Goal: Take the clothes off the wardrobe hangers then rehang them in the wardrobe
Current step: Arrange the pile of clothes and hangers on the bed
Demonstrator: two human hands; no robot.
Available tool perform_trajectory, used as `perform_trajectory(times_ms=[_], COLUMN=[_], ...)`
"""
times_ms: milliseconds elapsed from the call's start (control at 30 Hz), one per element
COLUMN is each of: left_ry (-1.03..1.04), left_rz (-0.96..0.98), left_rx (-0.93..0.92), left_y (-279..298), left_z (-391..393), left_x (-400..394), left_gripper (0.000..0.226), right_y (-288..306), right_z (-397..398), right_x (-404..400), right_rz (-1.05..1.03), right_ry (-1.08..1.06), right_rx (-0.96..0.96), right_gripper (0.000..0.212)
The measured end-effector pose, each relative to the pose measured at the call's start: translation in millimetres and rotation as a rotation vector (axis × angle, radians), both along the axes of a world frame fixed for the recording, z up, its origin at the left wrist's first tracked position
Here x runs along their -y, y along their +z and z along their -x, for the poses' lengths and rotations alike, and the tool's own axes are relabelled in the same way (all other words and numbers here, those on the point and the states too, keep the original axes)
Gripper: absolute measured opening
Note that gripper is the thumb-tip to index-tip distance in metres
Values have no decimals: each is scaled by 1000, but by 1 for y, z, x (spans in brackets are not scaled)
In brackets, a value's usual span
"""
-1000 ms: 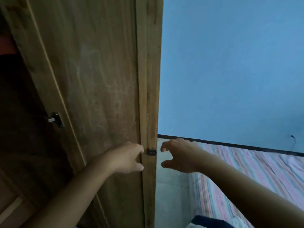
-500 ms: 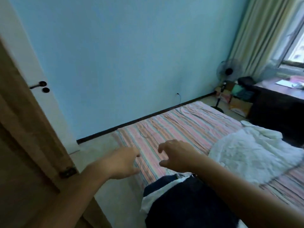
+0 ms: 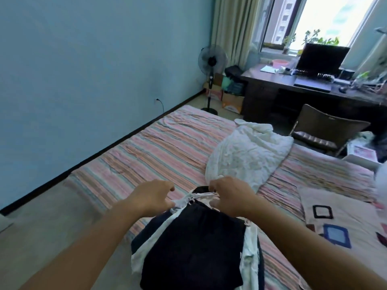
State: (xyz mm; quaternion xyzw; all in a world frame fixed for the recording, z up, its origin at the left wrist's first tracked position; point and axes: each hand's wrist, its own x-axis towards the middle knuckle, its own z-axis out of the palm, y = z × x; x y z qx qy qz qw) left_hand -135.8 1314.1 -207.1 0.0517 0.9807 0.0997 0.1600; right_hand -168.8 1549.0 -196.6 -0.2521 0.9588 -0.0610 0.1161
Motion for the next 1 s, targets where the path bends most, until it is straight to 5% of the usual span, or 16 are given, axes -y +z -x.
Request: perform_trajectory(times_ms=[533,1000], left_ry=[-17,-33], left_rz=[-26,77], left_rx=[207,287], left_y=[-186,-393], left_z=[209,329], left_x=[-123,-134], left_gripper=[41,39], right_y=[-160,-394], right_z=[157,250], right_x=[-166,-207], right_rz=[-51,-150], right_ry=[-352,-412], right_rx=[134,258], right_gripper=[34,17])
